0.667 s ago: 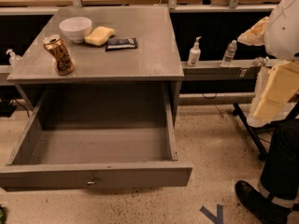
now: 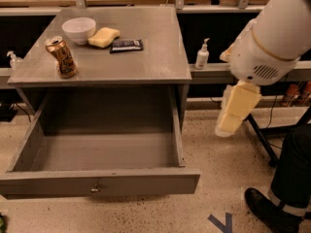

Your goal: Close top drawer

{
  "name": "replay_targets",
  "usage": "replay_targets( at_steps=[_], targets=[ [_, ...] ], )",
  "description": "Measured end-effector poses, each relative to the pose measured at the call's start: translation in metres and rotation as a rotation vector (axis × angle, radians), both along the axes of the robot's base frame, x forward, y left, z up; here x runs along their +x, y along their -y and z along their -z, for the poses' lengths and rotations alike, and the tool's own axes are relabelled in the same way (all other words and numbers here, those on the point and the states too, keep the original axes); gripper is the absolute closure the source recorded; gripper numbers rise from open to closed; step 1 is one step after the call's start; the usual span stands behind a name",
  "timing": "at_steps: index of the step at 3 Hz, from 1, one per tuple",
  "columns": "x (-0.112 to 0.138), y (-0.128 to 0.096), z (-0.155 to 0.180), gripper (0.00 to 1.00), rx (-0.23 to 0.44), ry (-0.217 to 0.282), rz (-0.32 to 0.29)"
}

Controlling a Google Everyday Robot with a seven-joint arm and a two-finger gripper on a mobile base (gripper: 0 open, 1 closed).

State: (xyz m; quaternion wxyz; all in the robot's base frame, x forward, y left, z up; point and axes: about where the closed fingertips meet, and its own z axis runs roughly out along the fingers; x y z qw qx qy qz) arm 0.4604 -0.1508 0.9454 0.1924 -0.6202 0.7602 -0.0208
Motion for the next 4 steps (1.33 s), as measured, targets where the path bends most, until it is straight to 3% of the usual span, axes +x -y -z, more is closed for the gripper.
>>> replay_targets(
  at_steps=[1, 2, 3, 4],
  targets=[
    [0.024, -0.057, 0.069, 0.00, -0.005, -0.043, -0.054],
    [0.024, -0.061, 0.076, 0.00, -0.004, -0.045, -0.058],
    [0.021, -0.073, 0.095, 0.00, -0.002, -0.083, -0.103],
    [0.011, -0.095, 0.146, 0.00, 0.051, -0.167, -0.171]
  ],
)
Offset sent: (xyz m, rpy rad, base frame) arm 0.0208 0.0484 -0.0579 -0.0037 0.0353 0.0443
